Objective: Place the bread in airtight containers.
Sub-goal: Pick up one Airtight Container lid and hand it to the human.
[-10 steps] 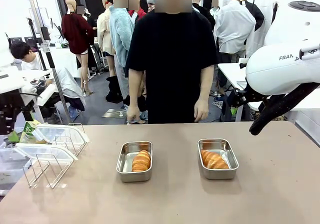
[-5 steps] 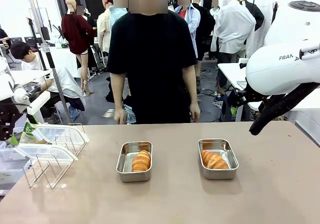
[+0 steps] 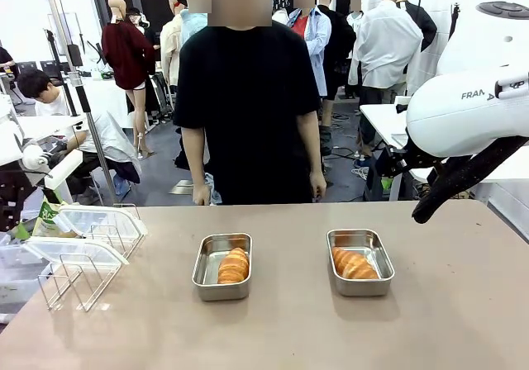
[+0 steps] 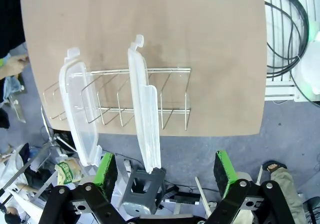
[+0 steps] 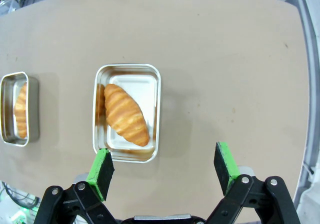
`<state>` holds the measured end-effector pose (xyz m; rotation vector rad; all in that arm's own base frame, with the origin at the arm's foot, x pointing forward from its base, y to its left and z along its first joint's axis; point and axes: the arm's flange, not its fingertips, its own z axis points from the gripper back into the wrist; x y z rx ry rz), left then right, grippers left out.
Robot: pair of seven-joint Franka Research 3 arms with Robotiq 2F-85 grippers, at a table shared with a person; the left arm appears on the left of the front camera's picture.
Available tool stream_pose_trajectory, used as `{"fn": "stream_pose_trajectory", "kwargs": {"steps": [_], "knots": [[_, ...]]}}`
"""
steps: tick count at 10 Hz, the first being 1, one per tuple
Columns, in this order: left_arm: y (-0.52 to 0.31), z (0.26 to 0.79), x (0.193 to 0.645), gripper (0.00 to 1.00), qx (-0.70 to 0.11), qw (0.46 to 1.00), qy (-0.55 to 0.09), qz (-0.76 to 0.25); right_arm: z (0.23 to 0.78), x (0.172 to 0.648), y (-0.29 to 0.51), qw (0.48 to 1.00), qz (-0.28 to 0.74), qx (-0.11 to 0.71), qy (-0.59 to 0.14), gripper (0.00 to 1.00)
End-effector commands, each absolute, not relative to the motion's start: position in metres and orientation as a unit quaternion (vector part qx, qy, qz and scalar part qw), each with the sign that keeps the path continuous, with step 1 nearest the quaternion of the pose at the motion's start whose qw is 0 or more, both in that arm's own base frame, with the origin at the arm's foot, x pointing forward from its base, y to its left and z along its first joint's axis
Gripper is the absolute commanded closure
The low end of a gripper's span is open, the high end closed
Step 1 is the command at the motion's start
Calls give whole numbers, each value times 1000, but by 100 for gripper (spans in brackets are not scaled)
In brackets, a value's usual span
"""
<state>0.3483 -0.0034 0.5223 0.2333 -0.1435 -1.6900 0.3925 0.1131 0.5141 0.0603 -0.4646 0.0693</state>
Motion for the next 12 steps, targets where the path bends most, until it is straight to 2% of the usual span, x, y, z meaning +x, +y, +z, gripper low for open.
{"fn": "stream_pose_trajectory", "kwargs": {"steps": [1,5,9,12], "knots": [[-2,523,349,0,102,655,-63,-746,513,393,113,972,34,34,-228,0],[-3,522,348,0,103,656,-63,-745,513,393,113,972,34,34,-228,0],[-1,485,376,0,93,630,-85,-766,513,393,113,972,34,34,-228,0],[-4,467,380,0,74,621,-65,-778,513,393,113,972,34,34,-228,0]]}}
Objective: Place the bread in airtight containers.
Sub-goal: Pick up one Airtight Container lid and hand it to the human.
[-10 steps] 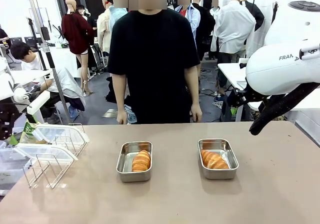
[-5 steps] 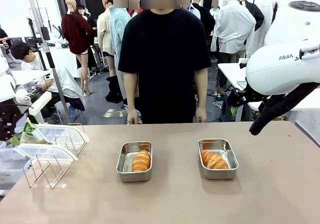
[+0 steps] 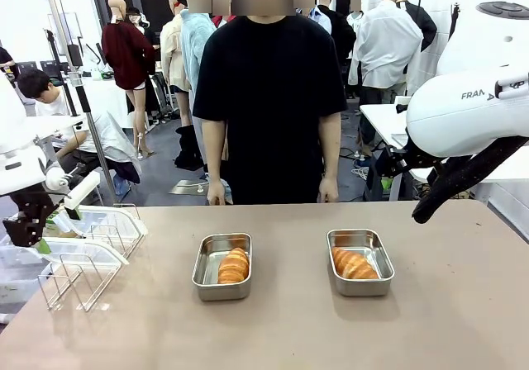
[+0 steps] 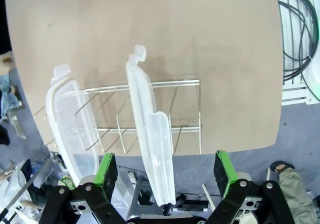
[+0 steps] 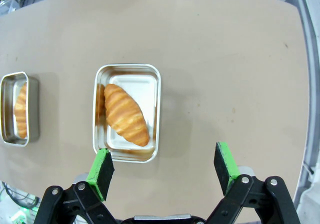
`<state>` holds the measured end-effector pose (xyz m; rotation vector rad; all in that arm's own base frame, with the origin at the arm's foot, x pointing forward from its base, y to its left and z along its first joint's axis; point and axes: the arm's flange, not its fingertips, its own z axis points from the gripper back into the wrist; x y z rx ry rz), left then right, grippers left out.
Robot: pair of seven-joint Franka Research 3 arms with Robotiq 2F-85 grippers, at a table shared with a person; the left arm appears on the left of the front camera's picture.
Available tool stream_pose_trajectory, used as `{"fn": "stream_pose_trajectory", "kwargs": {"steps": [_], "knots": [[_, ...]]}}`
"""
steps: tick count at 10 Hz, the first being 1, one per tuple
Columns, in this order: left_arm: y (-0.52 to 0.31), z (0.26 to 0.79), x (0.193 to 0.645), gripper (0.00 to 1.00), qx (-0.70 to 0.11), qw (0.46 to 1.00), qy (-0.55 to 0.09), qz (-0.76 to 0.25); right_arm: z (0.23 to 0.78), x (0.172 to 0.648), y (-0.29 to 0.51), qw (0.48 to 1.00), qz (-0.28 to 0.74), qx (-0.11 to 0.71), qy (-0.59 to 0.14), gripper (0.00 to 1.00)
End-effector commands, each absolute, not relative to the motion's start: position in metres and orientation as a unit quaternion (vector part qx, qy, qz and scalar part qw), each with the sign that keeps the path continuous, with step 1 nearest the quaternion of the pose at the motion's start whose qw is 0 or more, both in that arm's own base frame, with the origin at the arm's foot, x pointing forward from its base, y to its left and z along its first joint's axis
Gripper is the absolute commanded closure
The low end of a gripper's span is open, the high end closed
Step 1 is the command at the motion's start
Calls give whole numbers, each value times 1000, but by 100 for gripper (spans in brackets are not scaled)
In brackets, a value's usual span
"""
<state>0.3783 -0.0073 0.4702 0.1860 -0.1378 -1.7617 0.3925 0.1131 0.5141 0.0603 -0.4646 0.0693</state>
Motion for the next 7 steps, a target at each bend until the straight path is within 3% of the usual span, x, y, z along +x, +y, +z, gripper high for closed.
{"fn": "stream_pose_trajectory", "kwargs": {"steps": [1,7], "knots": [[-4,459,385,0,73,624,-57,-776,513,393,113,972,34,34,-228,0],[1,423,406,0,61,636,-63,-766,513,393,113,972,34,34,-228,0]]}}
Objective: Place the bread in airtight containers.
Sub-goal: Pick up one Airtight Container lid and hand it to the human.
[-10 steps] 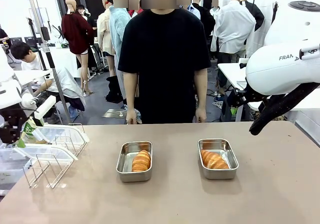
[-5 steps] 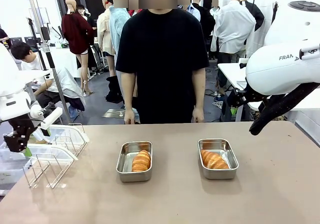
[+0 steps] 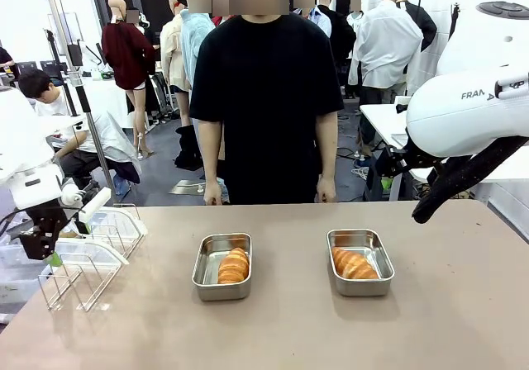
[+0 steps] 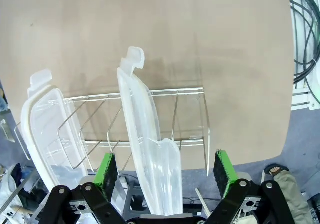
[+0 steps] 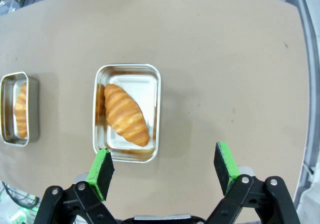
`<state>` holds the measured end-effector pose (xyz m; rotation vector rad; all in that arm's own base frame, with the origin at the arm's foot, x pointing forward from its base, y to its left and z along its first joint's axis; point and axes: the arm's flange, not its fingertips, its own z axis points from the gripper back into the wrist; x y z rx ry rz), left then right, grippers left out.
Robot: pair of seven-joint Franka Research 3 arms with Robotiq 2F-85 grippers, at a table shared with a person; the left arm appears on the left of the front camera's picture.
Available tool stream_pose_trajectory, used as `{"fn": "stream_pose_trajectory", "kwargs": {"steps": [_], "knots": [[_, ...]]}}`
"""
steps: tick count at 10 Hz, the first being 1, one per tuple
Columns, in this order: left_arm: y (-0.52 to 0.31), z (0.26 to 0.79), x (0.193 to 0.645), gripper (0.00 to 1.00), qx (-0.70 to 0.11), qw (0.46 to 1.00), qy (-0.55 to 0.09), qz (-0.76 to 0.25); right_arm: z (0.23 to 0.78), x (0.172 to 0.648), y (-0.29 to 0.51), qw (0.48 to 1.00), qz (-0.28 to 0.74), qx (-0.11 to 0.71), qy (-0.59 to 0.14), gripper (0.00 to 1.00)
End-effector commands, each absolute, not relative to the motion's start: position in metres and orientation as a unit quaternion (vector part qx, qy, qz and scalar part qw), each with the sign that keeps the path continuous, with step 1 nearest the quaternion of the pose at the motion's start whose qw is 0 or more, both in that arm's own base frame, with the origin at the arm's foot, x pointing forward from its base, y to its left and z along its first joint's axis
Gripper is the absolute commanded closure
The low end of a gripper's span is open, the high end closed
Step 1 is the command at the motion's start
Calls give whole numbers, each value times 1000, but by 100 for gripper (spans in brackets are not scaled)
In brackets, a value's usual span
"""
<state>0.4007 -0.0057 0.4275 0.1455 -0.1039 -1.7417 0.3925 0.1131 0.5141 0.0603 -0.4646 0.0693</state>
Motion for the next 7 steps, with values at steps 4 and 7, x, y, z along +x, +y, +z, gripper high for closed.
{"fn": "stream_pose_trajectory", "kwargs": {"steps": [4,7], "knots": [[7,413,416,0,49,644,-62,-761,513,393,113,972,34,34,-228,0],[10,418,417,48,51,646,-57,-760,513,393,113,972,34,34,-228,0]]}}
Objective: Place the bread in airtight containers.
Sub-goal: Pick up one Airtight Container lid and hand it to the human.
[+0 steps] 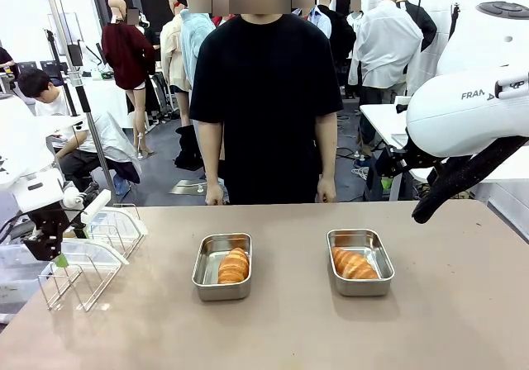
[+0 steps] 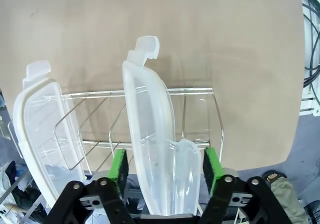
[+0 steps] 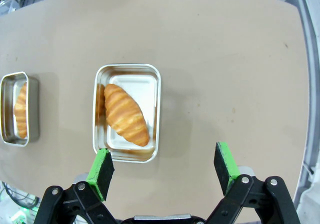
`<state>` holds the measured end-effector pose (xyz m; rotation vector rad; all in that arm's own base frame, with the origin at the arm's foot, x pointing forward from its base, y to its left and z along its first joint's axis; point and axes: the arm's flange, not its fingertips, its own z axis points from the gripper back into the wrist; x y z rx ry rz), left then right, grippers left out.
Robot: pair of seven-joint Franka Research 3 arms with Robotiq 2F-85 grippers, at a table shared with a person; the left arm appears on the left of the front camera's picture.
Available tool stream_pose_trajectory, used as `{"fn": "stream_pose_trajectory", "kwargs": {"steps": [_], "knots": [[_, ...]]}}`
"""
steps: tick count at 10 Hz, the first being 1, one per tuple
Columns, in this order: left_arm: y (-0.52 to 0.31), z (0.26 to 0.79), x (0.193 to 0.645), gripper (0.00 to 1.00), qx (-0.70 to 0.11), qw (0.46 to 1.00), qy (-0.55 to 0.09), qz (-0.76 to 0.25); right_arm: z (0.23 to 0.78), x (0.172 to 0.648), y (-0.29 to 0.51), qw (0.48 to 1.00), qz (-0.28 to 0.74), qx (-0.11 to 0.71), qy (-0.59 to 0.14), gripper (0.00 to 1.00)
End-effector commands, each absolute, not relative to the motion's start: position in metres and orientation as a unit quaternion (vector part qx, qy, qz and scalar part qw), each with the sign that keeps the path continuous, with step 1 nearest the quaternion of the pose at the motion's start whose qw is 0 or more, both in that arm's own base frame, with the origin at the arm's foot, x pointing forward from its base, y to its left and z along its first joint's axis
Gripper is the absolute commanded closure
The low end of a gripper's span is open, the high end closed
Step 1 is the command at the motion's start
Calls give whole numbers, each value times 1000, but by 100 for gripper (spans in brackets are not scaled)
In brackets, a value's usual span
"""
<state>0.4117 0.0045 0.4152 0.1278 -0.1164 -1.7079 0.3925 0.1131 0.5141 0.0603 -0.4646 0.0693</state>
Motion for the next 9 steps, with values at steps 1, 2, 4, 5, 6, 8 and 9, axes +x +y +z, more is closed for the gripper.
{"fn": "stream_pose_trajectory", "kwargs": {"steps": [1,2,4,5,6,8,9], "knots": [[10,420,417,67,53,645,-57,-761,513,393,113,972,34,34,-228,0],[10,419,417,86,53,645,-56,-760,513,393,113,972,34,34,-228,0],[10,419,418,100,52,644,-55,-762,513,393,113,972,34,34,-228,0],[11,414,422,100,43,645,-54,-761,513,393,113,972,34,34,-228,0],[12,413,423,100,43,645,-50,-761,513,393,113,972,34,34,-228,0],[11,417,420,100,49,646,-48,-760,513,393,113,972,34,34,-228,0],[11,418,420,100,50,646,-47,-760,513,393,113,972,34,34,-228,0]]}}
